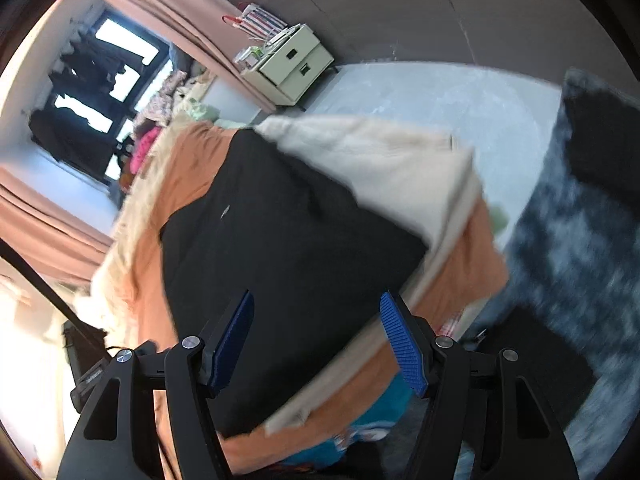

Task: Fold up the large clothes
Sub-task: 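Lower the shirt onto the cream cloth stack and open both grippers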

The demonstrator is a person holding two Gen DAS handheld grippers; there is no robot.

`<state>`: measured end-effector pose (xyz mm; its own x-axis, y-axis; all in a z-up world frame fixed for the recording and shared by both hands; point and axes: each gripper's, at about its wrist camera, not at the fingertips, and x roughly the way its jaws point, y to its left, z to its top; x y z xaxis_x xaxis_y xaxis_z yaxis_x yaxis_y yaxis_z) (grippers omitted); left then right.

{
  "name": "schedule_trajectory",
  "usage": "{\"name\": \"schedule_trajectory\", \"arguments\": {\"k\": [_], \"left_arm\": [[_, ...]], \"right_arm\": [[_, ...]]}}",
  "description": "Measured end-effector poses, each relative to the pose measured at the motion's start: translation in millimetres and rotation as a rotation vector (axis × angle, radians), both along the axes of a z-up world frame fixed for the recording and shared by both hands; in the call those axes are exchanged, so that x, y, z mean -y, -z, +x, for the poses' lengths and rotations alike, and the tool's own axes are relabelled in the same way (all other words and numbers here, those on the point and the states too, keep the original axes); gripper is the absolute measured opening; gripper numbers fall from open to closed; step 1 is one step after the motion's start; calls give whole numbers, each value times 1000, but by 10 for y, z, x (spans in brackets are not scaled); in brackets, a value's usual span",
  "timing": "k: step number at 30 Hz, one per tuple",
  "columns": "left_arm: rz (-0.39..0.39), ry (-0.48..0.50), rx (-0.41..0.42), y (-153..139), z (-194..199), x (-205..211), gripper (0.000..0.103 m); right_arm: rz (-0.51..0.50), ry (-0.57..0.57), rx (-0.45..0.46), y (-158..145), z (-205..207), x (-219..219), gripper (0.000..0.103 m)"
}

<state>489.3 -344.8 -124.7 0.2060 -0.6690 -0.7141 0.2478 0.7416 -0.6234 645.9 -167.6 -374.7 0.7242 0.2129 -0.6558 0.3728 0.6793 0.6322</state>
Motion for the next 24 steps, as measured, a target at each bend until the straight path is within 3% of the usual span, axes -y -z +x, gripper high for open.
{"name": "schedule_trajectory", "arguments": {"k": [3, 11, 12, 15, 18, 24], "left_arm": [[-37, 17, -29, 64, -108, 57, 67], [-40, 82, -58, 183, -211, 341, 67], [-43, 88, -57, 163, -254, 357, 67], [-58, 107, -51, 139, -209, 487, 63], [-70, 105, -49, 105, -180, 617, 62], [-80, 114, -49, 0, -103, 808, 62]], "right_arm": [[54, -17, 20, 225, -78, -82, 64], [125, -31, 40, 609, 186, 70, 63], [118, -17, 46, 612, 217, 130, 51], [123, 12, 62, 612, 283, 315, 31], [129, 33, 65, 610, 360, 539, 23], [86, 97, 59, 516, 462, 1021, 19]]}}
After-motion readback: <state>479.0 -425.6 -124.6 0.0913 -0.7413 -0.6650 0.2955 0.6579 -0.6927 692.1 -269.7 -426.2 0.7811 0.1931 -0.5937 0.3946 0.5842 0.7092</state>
